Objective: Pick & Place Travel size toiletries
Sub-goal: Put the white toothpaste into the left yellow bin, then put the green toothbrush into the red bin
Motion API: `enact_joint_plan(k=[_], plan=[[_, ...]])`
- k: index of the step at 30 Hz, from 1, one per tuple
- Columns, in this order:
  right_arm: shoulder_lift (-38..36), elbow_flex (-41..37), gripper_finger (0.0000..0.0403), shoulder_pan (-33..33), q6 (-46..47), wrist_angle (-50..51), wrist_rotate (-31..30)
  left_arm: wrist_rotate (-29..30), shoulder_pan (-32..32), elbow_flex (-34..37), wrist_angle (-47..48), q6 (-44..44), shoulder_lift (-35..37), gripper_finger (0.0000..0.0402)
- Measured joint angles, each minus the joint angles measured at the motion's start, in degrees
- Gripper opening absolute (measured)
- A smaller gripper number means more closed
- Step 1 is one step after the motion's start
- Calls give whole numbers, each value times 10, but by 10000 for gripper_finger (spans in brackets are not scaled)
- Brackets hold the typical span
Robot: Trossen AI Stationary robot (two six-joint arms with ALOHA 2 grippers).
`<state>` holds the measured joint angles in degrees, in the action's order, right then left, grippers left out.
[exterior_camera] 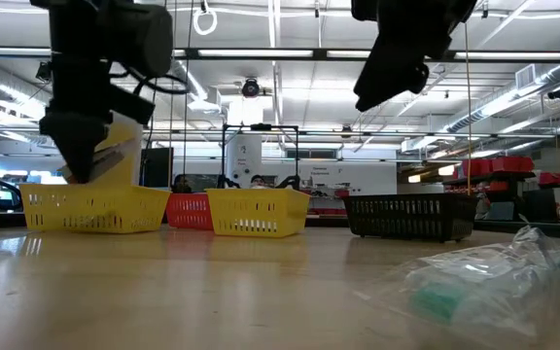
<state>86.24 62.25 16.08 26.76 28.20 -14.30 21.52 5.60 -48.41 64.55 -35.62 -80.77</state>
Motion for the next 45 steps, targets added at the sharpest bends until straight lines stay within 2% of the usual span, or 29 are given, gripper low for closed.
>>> enact_joint_plan(k=[7, 11, 18, 22, 31, 35, 39, 45], plan=[[0, -29, 165, 14, 7, -6, 47, -4, -1, 41, -5, 21, 0, 42], [0, -56, 165, 27, -33, -27, 77, -3, 0, 45, -7, 17, 0, 64], [0, -121, 162, 54, -80, -114, 82, 2, 0, 44, -22, 30, 0, 125], [0, -171, 162, 69, -112, -209, 112, 1, 0, 39, -31, 20, 0, 145], [0, -282, 158, 86, -122, -425, 134, -13, 12, 6, -30, 46, 23, 149], [0, -311, 153, 96, -127, -470, 144, 23, 34, -18, -33, 50, 47, 146], [4, -318, 150, 108, -127, -474, 144, 71, 60, -31, -74, 61, 83, 147], [43, -318, 149, 129, -127, -515, 125, 80, 85, -32, -172, 98, 132, 148]])
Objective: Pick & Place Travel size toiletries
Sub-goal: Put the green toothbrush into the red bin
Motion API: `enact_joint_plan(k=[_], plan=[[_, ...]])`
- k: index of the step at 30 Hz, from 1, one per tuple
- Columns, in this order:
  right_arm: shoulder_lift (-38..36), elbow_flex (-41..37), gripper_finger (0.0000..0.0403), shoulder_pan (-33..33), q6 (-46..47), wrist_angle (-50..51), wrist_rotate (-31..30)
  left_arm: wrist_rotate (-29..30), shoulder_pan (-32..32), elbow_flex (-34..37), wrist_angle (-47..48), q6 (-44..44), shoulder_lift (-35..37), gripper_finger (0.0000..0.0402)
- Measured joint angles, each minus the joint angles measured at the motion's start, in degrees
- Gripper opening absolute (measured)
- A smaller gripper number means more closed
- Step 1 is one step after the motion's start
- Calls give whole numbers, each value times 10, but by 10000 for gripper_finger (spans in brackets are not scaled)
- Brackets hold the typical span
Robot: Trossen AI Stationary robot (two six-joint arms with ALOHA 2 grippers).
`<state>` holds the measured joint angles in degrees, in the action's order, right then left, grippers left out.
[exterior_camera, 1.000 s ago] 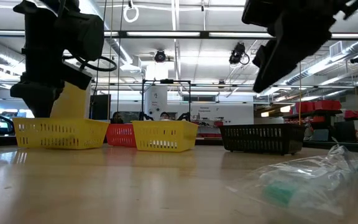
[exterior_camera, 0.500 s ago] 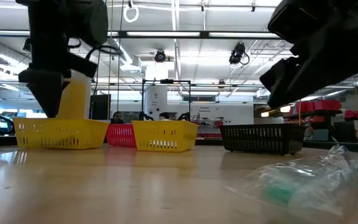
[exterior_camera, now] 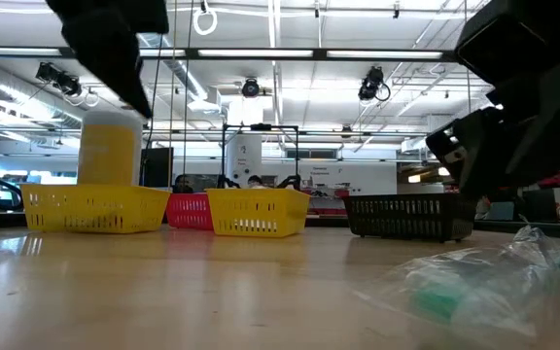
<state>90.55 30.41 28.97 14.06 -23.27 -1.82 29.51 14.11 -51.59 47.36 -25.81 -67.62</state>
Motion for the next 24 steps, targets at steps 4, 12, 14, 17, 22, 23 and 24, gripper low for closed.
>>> enact_joint_plan(k=[4, 12, 14, 17, 22, 23, 24], plan=[[28, 0, 149, 10, 10, -32, 0, -12, 10, 0, -55, 38, 10, 149], [63, 8, 147, 33, 3, -56, -16, -33, 21, 0, -156, 84, 3, 145], [63, 15, 146, 36, -2, -54, -16, -44, 21, 0, -170, 86, 4, 144], [64, 19, 145, 38, -5, -37, -15, -49, 21, 0, -174, 87, 1, 144], [70, 48, 144, 37, -7, 7, 17, -50, 21, 0, -173, 87, 1, 144], [70, 58, 144, 38, -10, 35, 20, -50, 21, 0, -173, 87, 1, 144], [70, 70, 144, 38, -13, 62, 20, -50, 21, 0, -174, 87, 1, 144]])
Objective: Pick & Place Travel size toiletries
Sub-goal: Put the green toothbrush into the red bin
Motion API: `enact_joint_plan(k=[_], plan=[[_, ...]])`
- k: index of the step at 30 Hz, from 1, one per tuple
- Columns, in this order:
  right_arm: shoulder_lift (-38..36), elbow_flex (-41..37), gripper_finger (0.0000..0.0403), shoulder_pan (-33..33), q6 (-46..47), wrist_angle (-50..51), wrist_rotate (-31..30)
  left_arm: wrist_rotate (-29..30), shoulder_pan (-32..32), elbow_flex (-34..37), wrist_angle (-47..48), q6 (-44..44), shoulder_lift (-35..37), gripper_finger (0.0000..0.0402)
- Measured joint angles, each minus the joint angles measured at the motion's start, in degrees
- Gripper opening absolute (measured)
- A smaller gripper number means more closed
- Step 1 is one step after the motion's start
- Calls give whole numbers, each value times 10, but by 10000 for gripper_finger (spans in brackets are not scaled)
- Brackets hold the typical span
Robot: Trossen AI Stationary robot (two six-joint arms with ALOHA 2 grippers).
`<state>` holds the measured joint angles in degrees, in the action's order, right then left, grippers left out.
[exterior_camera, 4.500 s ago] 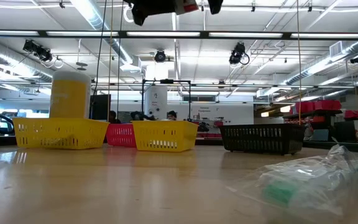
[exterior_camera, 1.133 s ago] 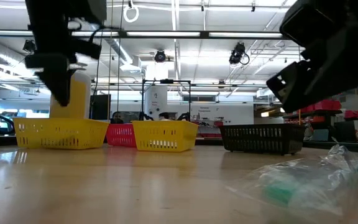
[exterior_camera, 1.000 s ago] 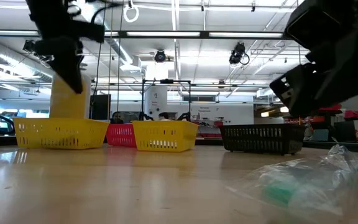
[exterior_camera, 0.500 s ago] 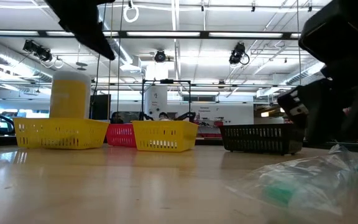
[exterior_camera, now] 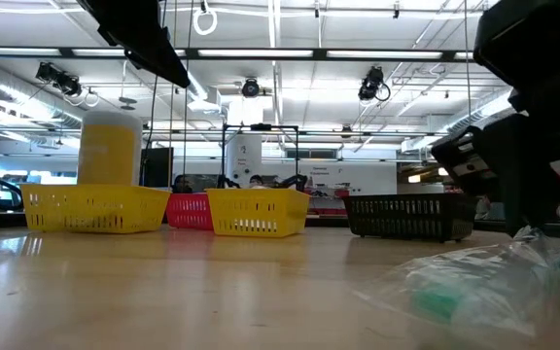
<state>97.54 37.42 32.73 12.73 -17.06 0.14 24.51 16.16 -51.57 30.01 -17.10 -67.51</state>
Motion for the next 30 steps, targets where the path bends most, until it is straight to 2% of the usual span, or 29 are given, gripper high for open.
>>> enact_joint_plan(k=[6, 18, 30], plan=[[5, 50, 144, 0, -25, 98, 0, 0, 0, 0, 0, 0, 0, 146], [83, 106, 136, 0, -62, 100, 14, -2, 0, 0, 0, 0, 0, 145], [85, 115, 54, -4, -74, 110, 0, -2, 0, 0, 2, 8, 0, 143]])
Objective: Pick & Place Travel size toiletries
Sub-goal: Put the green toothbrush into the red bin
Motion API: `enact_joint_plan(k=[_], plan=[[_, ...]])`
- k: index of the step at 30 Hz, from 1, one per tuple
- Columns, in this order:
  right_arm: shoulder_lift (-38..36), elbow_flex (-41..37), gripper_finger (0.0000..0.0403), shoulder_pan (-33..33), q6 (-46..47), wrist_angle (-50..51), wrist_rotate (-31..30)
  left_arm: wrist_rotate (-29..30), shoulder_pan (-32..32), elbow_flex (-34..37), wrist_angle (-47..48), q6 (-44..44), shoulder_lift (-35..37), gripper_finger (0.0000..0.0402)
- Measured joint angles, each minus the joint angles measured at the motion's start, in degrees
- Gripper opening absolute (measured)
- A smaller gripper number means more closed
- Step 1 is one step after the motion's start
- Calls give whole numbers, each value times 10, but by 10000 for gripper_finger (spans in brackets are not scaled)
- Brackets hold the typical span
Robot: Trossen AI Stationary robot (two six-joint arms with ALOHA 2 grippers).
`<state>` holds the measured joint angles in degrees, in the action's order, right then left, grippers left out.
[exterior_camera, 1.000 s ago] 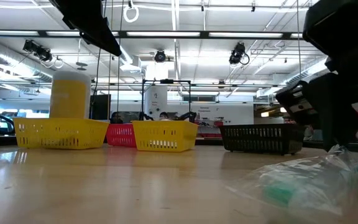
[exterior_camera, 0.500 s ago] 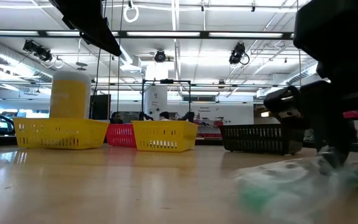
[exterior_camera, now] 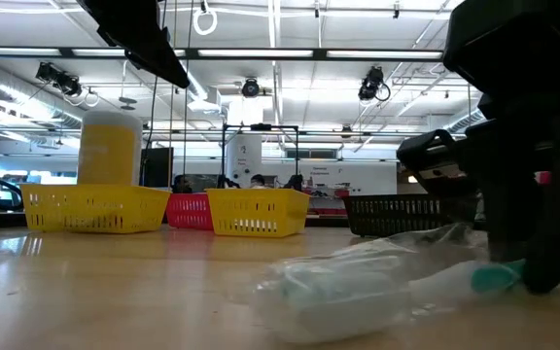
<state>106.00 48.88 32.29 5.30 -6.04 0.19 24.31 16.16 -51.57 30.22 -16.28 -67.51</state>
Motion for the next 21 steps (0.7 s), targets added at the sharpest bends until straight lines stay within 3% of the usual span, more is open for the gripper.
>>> enact_joint_plan(k=[12, 21], plan=[[-31, 2, 36, -20, -2, 10, -7, 0, 0, 0, -2, 10, 0, 146], [-133, 3, 36, -79, -4, 90, -93, 1, 0, 0, -6, 18, 0, 142]])
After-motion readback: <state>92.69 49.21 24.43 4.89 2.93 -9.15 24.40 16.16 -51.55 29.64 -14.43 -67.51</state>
